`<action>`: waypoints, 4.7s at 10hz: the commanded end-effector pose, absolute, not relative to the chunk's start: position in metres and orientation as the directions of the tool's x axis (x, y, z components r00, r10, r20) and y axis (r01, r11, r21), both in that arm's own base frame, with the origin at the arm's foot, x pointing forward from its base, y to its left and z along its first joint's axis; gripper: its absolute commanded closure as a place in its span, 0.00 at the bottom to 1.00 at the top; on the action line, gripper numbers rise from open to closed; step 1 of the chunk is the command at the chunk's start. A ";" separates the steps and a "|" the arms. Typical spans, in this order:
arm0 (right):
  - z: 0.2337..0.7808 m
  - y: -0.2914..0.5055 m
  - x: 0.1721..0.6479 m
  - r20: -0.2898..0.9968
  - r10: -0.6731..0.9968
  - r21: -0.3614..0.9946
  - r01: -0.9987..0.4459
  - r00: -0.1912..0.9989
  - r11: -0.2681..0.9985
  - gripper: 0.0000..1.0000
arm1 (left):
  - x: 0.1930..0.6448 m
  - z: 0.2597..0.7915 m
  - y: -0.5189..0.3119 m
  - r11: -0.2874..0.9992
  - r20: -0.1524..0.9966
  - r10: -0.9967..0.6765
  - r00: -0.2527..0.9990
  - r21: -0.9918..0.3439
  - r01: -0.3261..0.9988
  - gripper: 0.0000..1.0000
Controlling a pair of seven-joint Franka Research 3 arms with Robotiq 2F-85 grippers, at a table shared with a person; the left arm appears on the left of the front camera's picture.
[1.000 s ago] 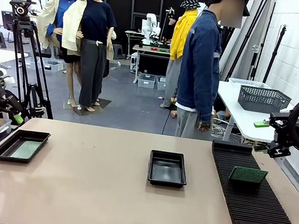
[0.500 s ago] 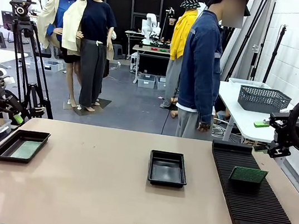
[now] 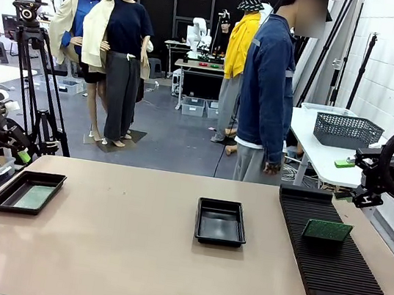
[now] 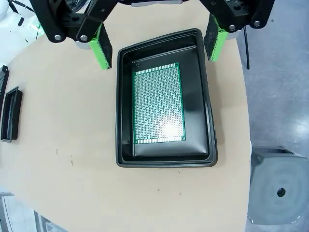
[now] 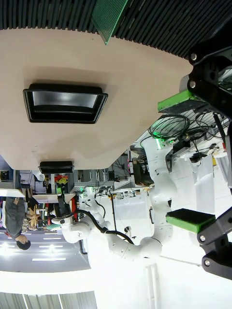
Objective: Inspect and transfer BCBs to ESD trays.
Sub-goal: Pick up the Blank PCB from the PCB Rack and place it in the right ESD tray.
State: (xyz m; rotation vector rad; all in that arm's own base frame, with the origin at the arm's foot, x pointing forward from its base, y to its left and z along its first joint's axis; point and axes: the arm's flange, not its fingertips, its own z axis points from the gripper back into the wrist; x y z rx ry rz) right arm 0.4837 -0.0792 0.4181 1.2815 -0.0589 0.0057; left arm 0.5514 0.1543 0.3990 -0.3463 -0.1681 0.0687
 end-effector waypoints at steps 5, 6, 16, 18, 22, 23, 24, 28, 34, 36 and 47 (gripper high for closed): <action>0.418 -0.077 0.481 0.049 -0.033 0.956 -0.038 0.998 0.290 0.00 | 0.537 0.418 0.155 0.889 0.158 0.116 0.981 -0.457 -0.031 0.00; 0.418 -0.077 0.481 0.049 -0.033 0.956 -0.038 0.998 0.290 0.00 | 0.534 0.428 0.160 0.856 0.147 0.128 0.981 -0.516 -0.035 0.00; 0.418 -0.077 0.481 0.049 -0.033 0.956 -0.038 0.998 0.290 0.00 | 0.505 0.441 0.232 0.285 0.049 0.132 0.990 -0.959 0.009 0.00; 0.418 -0.077 0.481 0.049 -0.033 0.956 -0.038 0.998 0.290 0.00 | 0.508 0.439 0.242 0.283 0.051 0.157 0.986 -0.959 0.005 0.00; 0.418 -0.077 0.481 0.049 -0.033 0.956 -0.038 0.998 0.290 0.00 | 0.505 0.431 0.238 0.296 0.041 0.153 0.987 -0.955 -0.007 0.00; 0.418 -0.077 0.481 0.049 -0.033 0.956 -0.038 0.998 0.290 0.00 | 0.505 0.431 0.238 0.296 0.041 0.153 0.987 -0.955 -0.007 0.00; 0.418 -0.077 0.481 0.049 -0.033 0.956 -0.038 0.998 0.290 0.00 | 0.505 0.431 0.238 0.296 0.041 0.153 0.987 -0.955 -0.007 0.00; 0.418 -0.079 0.484 0.047 -0.029 0.958 -0.036 0.998 0.285 0.00 | 0.505 0.431 0.238 0.296 0.041 0.153 0.987 -0.955 -0.007 0.00; 0.441 -0.053 0.515 0.234 0.361 0.663 -0.420 0.903 0.619 0.00 | 0.505 0.431 0.238 0.296 0.041 0.153 0.987 -0.955 -0.007 0.00; 0.447 -0.044 0.519 0.263 0.475 0.580 -0.531 0.840 0.618 0.00 | 0.505 0.431 0.238 0.296 0.041 0.153 0.987 -0.955 -0.007 0.00; 0.420 0.001 0.505 0.168 0.967 -0.068 -0.976 0.192 0.206 0.00 | 0.505 0.431 0.238 0.296 0.041 0.153 0.987 -0.955 -0.007 0.00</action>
